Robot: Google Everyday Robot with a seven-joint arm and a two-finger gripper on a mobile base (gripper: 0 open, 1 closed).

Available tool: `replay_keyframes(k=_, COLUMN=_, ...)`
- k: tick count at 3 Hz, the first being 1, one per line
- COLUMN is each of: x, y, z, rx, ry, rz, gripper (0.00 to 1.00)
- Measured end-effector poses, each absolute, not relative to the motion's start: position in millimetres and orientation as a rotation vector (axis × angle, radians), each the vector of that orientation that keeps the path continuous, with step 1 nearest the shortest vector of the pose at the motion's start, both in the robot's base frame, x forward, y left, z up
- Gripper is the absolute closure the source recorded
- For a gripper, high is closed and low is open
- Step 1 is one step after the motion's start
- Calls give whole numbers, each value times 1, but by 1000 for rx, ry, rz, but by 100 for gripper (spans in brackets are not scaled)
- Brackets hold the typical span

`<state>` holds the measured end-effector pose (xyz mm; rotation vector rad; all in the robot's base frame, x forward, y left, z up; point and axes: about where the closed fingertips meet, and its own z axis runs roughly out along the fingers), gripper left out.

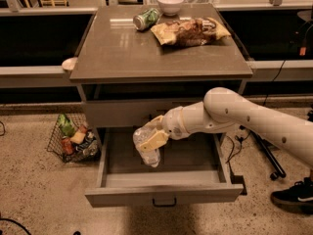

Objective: Place blue plastic bottle into middle drawer

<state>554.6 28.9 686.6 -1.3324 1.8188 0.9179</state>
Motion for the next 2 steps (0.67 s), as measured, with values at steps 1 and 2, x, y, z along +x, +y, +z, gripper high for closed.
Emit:
replay_keyframes(k=1, x=555, y=29, z=687, rx=-1332, ry=1819, rz=918, gripper=100)
replay_keyframes(k=2, x=569, y=14, z=669, rx=-1311, ry=1894, rz=833, gripper=100)
